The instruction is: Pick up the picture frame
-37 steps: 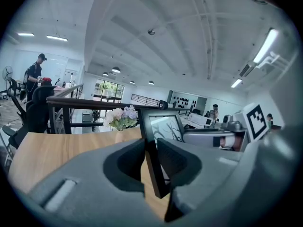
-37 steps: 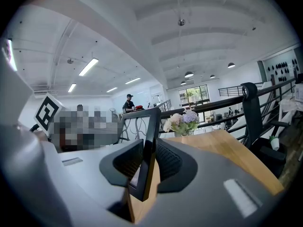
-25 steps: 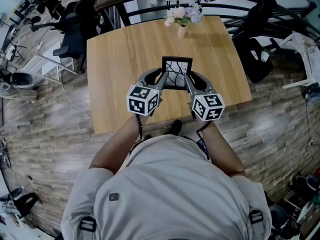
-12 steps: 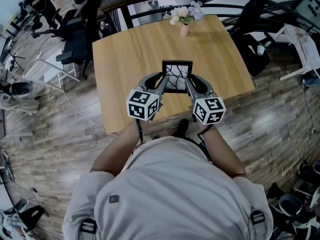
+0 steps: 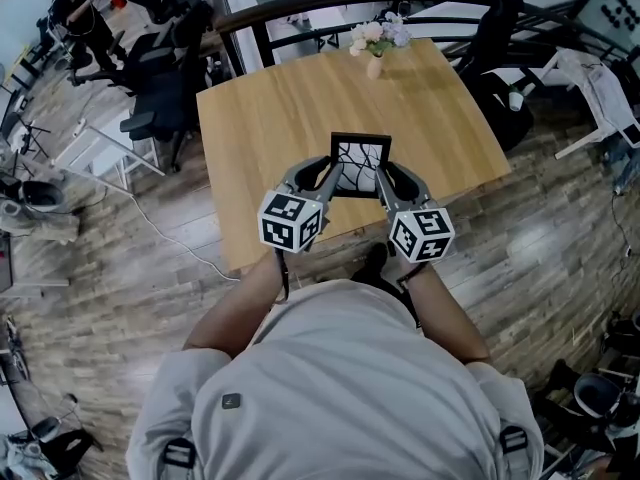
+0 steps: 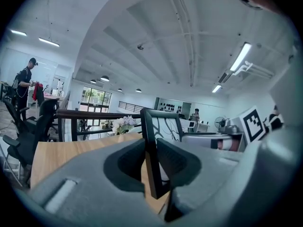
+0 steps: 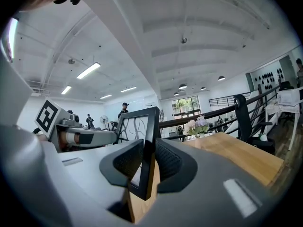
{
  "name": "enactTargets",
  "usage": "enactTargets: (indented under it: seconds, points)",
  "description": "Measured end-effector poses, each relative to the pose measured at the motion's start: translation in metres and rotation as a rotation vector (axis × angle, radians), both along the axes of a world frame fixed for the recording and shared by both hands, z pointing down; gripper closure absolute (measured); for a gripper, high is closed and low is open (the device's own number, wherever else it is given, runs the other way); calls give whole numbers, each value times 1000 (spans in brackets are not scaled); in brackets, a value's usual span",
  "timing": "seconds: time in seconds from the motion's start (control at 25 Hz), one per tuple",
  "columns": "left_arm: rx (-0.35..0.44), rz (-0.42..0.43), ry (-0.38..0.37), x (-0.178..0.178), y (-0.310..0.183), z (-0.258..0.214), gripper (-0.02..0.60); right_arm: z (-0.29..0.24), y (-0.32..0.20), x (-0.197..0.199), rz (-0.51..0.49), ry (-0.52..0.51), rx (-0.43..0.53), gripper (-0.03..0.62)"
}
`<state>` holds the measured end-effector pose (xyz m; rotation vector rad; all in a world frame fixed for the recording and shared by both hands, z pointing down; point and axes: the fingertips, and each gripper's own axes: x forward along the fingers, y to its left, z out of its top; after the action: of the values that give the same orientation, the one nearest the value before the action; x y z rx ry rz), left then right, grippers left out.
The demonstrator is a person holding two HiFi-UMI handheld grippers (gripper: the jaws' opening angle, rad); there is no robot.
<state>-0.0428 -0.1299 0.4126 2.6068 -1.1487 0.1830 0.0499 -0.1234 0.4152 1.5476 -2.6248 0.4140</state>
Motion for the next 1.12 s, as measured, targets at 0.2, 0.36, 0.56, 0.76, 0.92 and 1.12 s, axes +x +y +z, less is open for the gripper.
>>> enactTargets:
  seconds: [0.2, 0.36, 0.56, 0.76, 0.92, 1.12]
  points:
    - [-1, 1, 11, -11, 14, -6, 499, -6, 15, -11, -2, -3, 0, 505]
    - [4, -7, 16, -14, 18, -10, 499, -10, 18, -13, -10, -4, 5, 506]
    - [6, -15, 22, -17, 19, -12, 499, -12, 15, -16, -21, 1, 10, 507]
    - [6, -20, 32, -25, 19, -12, 500, -12, 15, -24, -24, 3, 13, 507]
    - [16, -20, 37, -26, 22, -16, 501, -16, 17, -24, -22, 5, 20, 507]
    - [28, -19, 39, -29, 23, -22, 502, -22, 18, -28, -23, 4, 32, 507]
